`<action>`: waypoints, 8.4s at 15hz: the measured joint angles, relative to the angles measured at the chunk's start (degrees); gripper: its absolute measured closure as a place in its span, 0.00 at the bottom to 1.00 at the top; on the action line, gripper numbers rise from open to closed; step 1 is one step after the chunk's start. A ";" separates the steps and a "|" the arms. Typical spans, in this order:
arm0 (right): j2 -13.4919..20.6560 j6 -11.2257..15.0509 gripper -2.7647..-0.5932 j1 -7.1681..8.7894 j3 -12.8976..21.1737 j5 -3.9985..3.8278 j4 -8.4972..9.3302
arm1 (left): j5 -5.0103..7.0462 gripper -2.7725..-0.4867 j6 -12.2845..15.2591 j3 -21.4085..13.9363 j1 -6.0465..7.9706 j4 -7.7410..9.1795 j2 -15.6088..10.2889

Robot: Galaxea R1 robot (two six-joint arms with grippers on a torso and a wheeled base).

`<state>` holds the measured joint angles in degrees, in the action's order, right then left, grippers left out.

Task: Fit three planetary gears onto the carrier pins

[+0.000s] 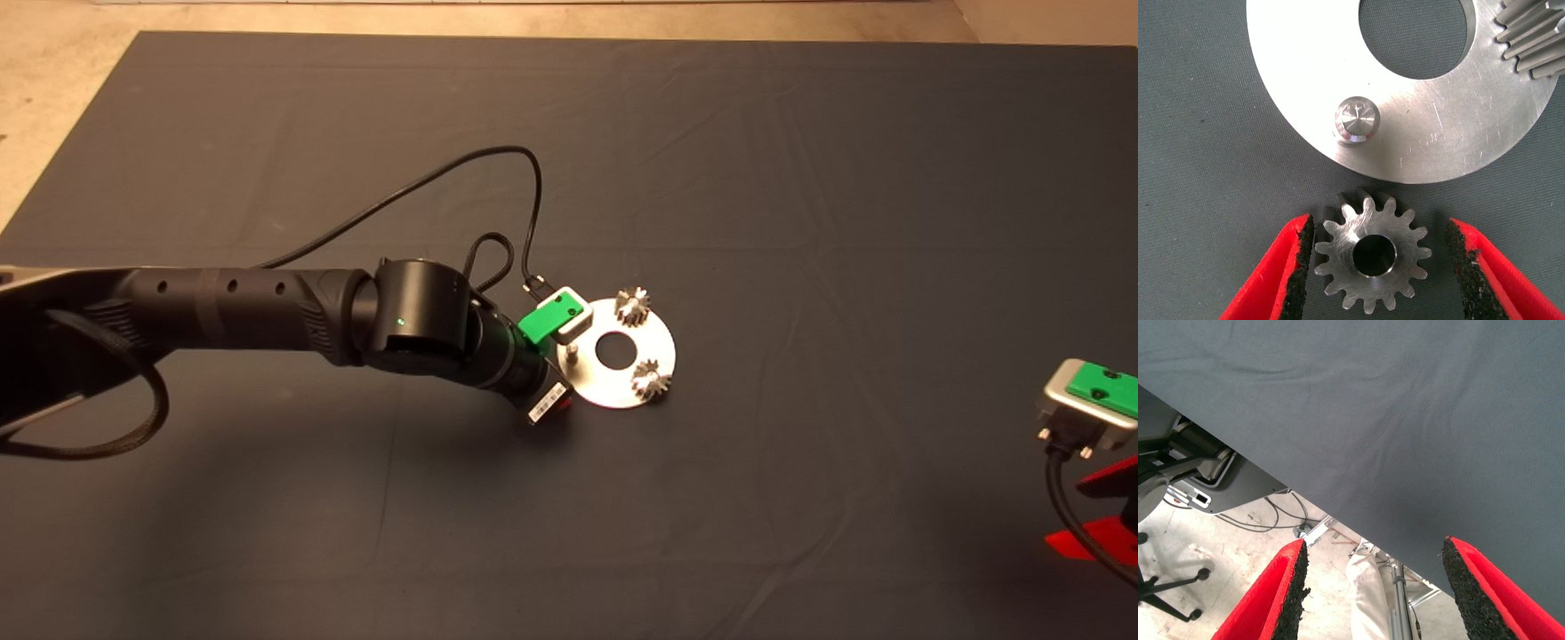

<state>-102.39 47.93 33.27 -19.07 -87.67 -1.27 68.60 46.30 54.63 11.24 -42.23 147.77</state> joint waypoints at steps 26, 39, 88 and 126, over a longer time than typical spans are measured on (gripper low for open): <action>-0.01 0.00 0.59 0.62 -0.02 0.44 0.01 | 4.29 0.85 -0.07 -3.19 -2.51 -2.84 -0.60; -0.42 0.02 0.59 0.72 -0.02 0.74 0.01 | 9.52 0.88 -0.22 -1.62 4.35 -2.54 2.51; 0.02 0.02 0.59 2.01 -0.04 0.88 0.09 | -1.34 0.88 2.52 2.49 3.47 -2.00 4.43; 0.00 0.02 0.59 2.19 -0.06 2.62 0.09 | -1.57 0.89 -1.01 1.60 3.25 -2.06 2.11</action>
<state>-102.39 47.96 35.46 -19.13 -85.05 -1.18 67.02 45.29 56.22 14.49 -44.29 149.88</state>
